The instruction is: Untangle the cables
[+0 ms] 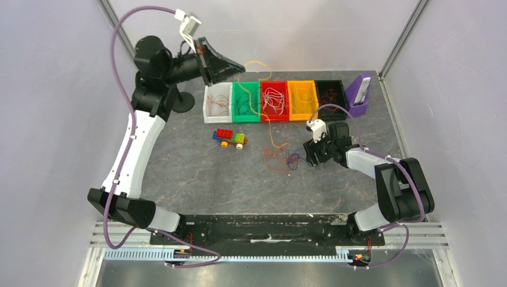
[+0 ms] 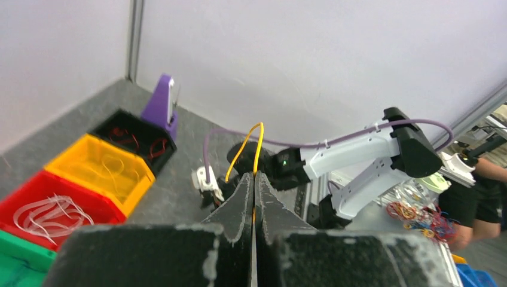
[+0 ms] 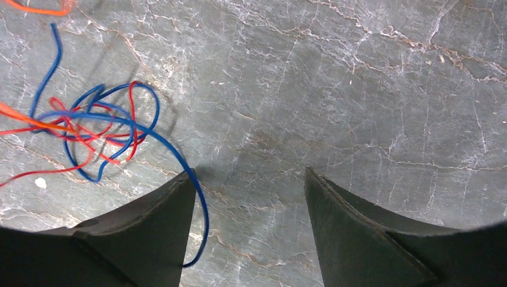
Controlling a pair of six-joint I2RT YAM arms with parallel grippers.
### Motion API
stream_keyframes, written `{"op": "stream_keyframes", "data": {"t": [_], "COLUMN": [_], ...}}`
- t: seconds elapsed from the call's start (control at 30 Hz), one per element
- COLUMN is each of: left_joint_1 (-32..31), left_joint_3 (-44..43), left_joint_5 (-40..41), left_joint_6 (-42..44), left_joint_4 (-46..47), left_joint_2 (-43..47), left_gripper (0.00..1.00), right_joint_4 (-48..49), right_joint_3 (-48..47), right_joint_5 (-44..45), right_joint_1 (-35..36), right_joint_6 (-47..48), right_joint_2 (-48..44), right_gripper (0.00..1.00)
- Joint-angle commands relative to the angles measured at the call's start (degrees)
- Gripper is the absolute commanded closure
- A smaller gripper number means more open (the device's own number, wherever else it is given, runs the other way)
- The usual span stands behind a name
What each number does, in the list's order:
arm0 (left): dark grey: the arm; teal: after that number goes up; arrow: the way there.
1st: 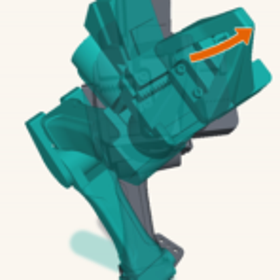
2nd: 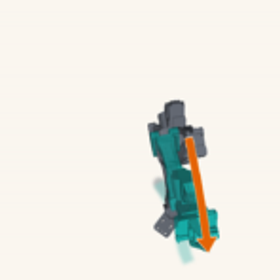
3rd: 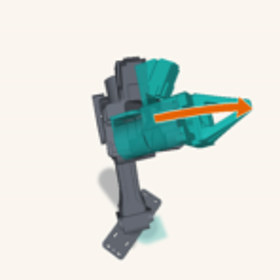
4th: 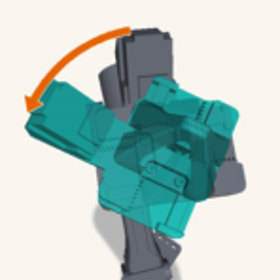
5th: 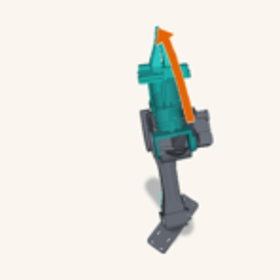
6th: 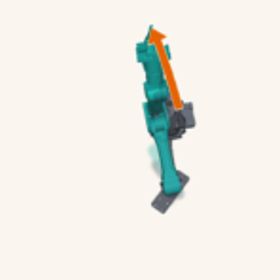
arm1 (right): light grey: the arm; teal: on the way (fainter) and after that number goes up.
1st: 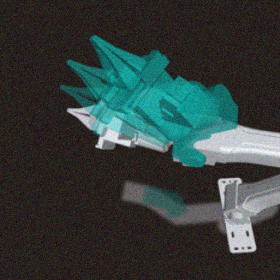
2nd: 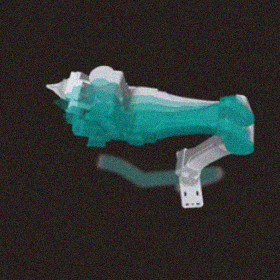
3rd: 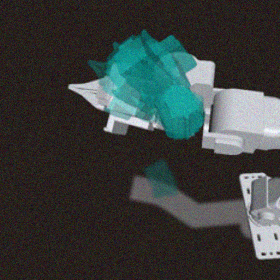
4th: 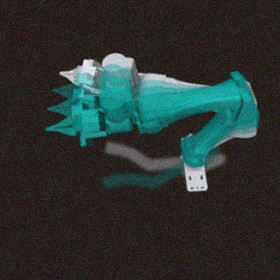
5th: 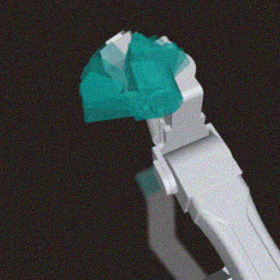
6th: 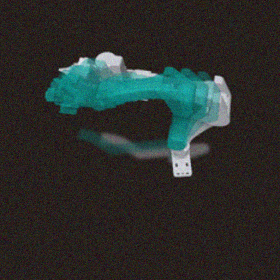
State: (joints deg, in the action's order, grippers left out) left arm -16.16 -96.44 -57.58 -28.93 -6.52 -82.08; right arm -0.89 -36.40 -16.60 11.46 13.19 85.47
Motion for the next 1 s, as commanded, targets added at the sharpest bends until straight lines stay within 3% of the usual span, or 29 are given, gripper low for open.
{"op": "stream_keyframes", "data": {"t": [0.0, 0.13, 0.27, 0.37, 0.67, 0.97], "left_joint_1": [1.4, 4.0, 5.0, 6.0, 6.1, 6.1], "left_joint_3": [-7.0, -13.5, -19.1, -20.8, -17.2, -9.9], "left_joint_5": [-2.7, 0.8, 8.3, 14.4, 29.5, 38.2], "left_joint_6": [-4.3, -3.2, 8.6, 11.9, 22.3, 31.5], "left_joint_4": [3.7, 3.1, -6.4, -9.0, -9.8, -1.0], "left_joint_2": [1.6, 0.4, -0.3, -0.9, -2.9, -8.1], "left_gripper": [0.98, 0.98, 0.98, 0.98, 0.98, 0.98], "right_joint_4": [-3.0, -3.7, -4.8, -5.3, -8.6, -11.0], "right_joint_3": [0.3, 1.0, 1.3, 1.2, -1.4, -5.2], "right_joint_5": [1.8, 3.1, 3.0, 2.9, -5.4, -6.5], "right_joint_1": [-0.1, 0.0, 0.0, 0.0, -0.1, -0.1], "right_joint_6": [2.6, 4.2, 5.2, 5.4, 4.9, 2.8], "right_joint_2": [0.9, 0.9, -0.2, -1.3, -5.9, -8.7], "right_gripper": [0.32, 0.33, 0.33, 0.32, 0.18, 0.05]}}
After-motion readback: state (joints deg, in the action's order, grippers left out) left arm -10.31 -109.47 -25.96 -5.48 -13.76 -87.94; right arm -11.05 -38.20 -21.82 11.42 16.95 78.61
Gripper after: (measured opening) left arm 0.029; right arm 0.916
